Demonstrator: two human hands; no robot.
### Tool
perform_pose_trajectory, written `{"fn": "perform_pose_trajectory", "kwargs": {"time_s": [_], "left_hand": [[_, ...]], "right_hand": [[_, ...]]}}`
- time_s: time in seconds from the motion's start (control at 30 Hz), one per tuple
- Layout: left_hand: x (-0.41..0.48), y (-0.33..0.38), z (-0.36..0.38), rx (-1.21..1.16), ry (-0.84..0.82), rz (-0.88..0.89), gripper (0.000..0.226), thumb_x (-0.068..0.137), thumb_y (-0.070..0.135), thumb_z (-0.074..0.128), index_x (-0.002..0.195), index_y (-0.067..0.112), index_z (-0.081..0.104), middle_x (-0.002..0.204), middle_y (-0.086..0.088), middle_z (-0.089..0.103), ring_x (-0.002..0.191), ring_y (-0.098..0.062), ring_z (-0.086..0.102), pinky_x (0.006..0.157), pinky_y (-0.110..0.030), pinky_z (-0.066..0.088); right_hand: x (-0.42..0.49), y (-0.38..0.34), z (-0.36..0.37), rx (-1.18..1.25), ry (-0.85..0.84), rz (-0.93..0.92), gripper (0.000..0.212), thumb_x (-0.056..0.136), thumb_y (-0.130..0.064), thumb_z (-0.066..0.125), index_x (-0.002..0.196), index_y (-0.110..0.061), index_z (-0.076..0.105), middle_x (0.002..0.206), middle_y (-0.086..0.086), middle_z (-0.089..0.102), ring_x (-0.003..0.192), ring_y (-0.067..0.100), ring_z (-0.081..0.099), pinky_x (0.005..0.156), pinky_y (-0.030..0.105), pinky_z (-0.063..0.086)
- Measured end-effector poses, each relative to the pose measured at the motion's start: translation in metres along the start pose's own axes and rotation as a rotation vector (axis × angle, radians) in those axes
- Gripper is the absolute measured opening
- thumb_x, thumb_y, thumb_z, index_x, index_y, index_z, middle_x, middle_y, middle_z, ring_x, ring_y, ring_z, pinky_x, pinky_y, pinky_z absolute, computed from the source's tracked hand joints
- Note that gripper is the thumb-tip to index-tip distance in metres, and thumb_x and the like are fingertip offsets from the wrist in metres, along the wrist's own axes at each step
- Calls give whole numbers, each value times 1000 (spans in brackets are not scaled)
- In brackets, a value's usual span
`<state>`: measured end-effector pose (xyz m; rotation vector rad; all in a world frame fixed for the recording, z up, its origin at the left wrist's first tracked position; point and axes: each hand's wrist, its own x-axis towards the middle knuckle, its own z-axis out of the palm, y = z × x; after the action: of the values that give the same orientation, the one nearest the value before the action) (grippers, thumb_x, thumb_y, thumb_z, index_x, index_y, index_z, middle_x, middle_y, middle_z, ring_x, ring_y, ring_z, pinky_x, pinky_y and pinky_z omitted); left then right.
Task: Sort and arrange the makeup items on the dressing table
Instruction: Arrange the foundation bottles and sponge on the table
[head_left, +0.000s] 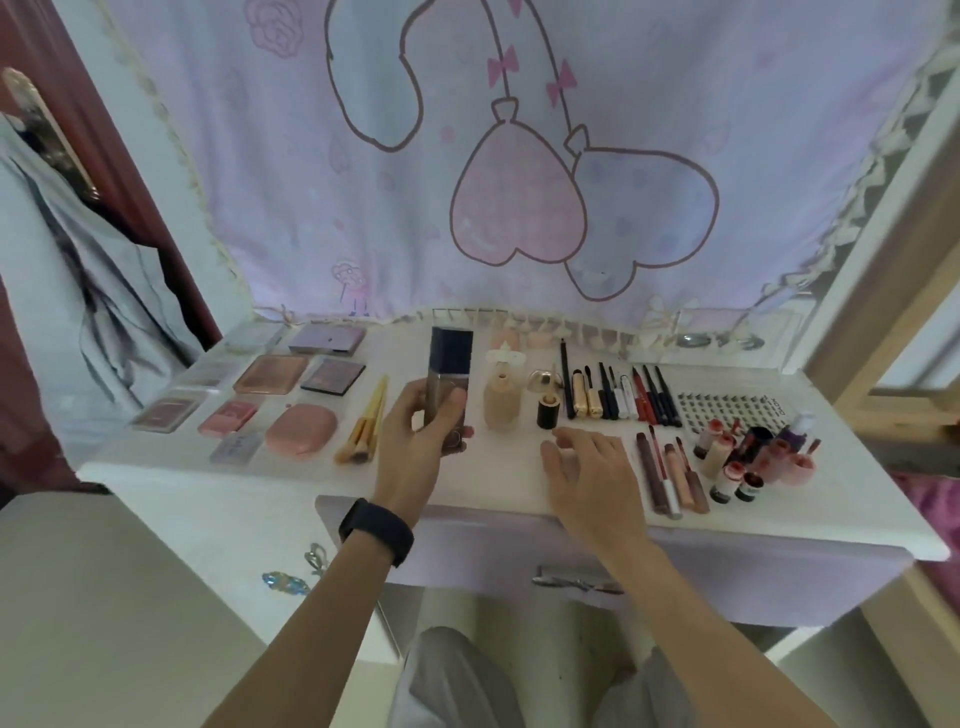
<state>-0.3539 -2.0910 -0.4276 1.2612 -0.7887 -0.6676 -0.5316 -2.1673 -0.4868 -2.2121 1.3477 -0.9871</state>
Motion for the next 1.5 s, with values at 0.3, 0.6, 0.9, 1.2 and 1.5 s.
{"fn": "perform_pose_trajectory", "kwargs": {"time_s": [0.3, 0.6, 0.9, 1.2, 1.5], "left_hand": [[-46, -15, 33, 278, -452, -17, 32, 82, 42, 71, 106, 21, 69, 86, 1, 71, 69, -12, 65, 63, -21, 53], [-57, -10, 62, 60, -600, -234, 48, 79, 58, 68, 90, 11, 74, 68, -9, 62, 52, -19, 45, 47, -22, 39], [-54, -9, 65, -52, -772, -392, 50, 78, 56, 72, 85, 6, 73, 64, -11, 59, 43, -15, 42, 39, -19, 34], [-58, -2, 67, 181, -689, -174, 51, 80, 60, 67, 87, 9, 69, 64, -6, 60, 45, -15, 44, 44, -21, 38], [-46, 12, 50, 46, -805, -324, 47, 79, 52, 70, 88, 6, 69, 65, -8, 53, 49, -15, 39, 41, -20, 30]], "right_hand": [[0, -23, -56, 429, -93, 21, 61, 79, -90, 38, 84, -34, 62, 74, -16, 66, 65, 1, 58, 61, 9, 41], [1, -7, -90, 228, -37, 35, 55, 89, -72, 47, 53, -31, 49, 47, -13, 48, 46, 4, 43, 50, 17, 33], [-5, 6, -95, 282, -81, -3, 54, 97, -61, 47, 54, -29, 49, 48, -14, 47, 48, 5, 42, 56, 24, 34], [8, 3, -111, 171, -179, 7, 67, 94, -68, 39, 61, -11, 50, 46, -6, 45, 45, 17, 48, 55, 40, 47], [13, -9, -110, 140, -171, -79, 64, 91, -74, 40, 52, -23, 44, 43, -11, 41, 39, 7, 39, 43, 18, 33]]}}
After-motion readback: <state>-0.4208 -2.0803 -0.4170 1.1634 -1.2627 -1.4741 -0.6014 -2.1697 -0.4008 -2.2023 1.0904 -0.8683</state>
